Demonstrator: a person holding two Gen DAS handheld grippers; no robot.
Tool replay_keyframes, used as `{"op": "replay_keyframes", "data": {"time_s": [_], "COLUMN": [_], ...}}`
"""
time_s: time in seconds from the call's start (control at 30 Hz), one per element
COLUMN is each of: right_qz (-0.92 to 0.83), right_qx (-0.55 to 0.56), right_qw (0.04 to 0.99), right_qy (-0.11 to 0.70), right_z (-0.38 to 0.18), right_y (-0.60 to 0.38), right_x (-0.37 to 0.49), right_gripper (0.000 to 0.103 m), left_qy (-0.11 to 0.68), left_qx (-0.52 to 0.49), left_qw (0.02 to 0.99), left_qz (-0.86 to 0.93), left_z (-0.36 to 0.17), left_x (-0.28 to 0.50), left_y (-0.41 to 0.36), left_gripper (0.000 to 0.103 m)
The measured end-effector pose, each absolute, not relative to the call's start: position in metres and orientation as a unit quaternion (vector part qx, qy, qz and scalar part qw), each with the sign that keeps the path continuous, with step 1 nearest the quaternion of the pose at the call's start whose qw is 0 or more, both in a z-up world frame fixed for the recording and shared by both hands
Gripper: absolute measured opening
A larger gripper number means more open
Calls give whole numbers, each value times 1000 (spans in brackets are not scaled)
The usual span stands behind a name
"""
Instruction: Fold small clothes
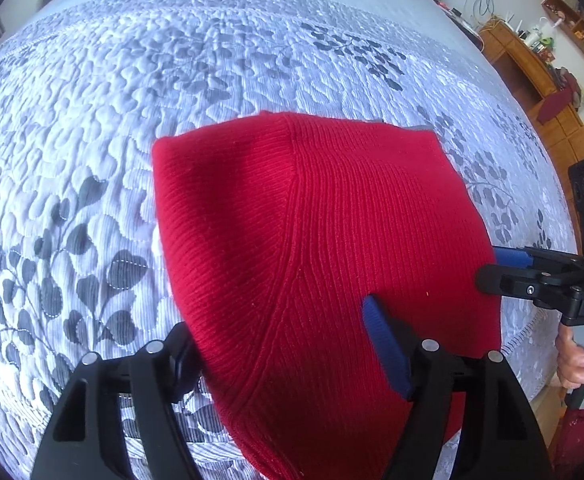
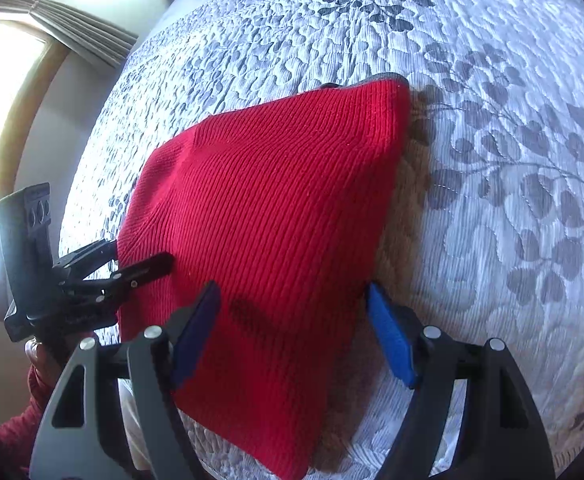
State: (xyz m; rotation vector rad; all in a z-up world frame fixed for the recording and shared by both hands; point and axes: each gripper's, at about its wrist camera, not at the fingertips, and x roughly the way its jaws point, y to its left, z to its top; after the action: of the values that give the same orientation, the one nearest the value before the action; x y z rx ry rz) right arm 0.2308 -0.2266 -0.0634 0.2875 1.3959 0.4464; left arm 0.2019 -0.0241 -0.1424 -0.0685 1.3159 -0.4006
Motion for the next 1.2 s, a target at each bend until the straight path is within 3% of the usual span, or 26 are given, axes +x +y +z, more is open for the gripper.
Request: {"op": "replay_keyframes", "data": {"time_s": [0.5, 1.0, 1.2], "right_qz": [215, 242, 253], "right_qx": [132, 147, 159], "right_qw": [725, 714, 708], "right_qy": [641, 640, 640], "right_z": [-84, -93, -96], "right_y": [-221, -222, -225], "right_x": [240, 246, 248], "right_gripper": [78, 80, 80], "left_qy": [604, 624, 628], "left_qx": [-37, -260, -265], "left_qw": [768, 666, 653], "left_qz": [-209, -314, -330], "left_z": [-151, -181, -189], "left_x": [200, 223, 228], "left_y": [-16, 30, 22], "left_gripper": [82, 91, 91]}}
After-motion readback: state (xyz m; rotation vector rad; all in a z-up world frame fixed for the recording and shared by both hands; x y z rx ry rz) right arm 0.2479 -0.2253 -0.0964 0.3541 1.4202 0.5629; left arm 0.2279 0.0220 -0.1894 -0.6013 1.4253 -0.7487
